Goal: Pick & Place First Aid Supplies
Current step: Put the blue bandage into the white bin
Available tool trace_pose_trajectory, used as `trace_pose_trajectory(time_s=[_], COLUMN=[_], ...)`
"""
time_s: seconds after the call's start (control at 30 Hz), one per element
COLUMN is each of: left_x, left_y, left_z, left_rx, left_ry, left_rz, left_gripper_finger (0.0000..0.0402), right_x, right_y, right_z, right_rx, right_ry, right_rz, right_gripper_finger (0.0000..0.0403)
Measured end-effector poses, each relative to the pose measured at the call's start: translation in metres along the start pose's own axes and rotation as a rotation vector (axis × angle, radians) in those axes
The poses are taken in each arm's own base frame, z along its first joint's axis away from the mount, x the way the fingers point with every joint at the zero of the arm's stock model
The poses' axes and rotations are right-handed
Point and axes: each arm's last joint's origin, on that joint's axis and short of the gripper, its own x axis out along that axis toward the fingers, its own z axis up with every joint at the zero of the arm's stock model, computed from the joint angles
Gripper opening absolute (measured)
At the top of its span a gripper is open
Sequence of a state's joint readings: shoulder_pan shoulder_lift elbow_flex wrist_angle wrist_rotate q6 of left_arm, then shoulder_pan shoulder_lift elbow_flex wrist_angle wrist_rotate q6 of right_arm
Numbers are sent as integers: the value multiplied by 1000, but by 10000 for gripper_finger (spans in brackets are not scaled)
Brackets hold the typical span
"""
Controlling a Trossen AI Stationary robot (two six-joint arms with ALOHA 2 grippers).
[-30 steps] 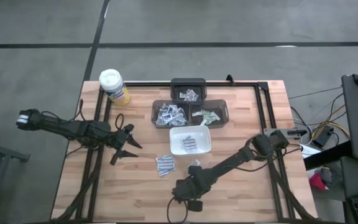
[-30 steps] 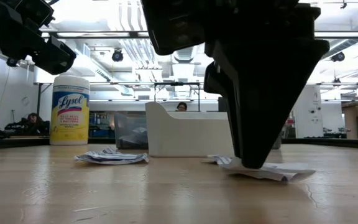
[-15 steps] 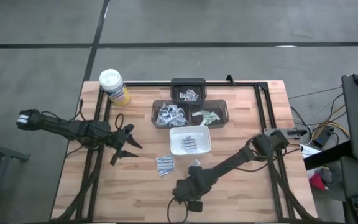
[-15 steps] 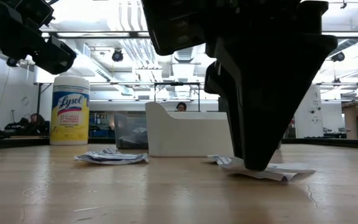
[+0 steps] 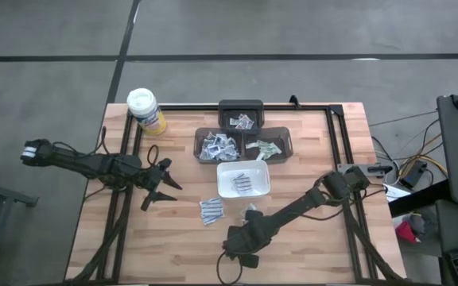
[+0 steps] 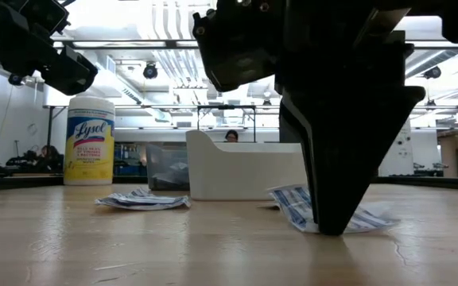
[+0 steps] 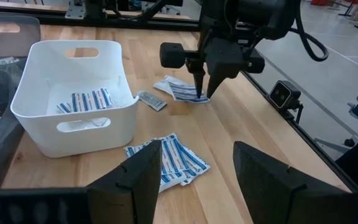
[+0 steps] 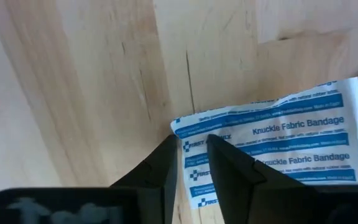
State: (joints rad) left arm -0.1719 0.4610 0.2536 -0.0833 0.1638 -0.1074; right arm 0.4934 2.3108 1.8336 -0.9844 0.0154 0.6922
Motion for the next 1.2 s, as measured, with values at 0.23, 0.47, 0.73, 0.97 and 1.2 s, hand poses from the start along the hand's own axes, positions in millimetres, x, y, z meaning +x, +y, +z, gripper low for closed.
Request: trace_pose_trajectory(time_s=[0.23,0.47,0.73,0.97,1.2], left_x=[0,0,0,0,0], left_y=[0,0,0,0,0], left_z=[0,0,0,0,0], left_rx=[0,0,0,-1,-1], left_ry=[1,0,-1,-1,-1], left_rz=[0,0,0,0,0], left_gripper_finger=[197,197,197,197,197], right_x=[1,1,1,-4,-28], right_y=[0,0,0,2,3], right_z=[-1,-1,-2,-4,-2], right_rx=[2,6,7,2,-7], right_ry=[-6,-5,30,67,23], right_rz=[-14,-14,23,76,120], right_gripper_finger=[59,27,8,8,8])
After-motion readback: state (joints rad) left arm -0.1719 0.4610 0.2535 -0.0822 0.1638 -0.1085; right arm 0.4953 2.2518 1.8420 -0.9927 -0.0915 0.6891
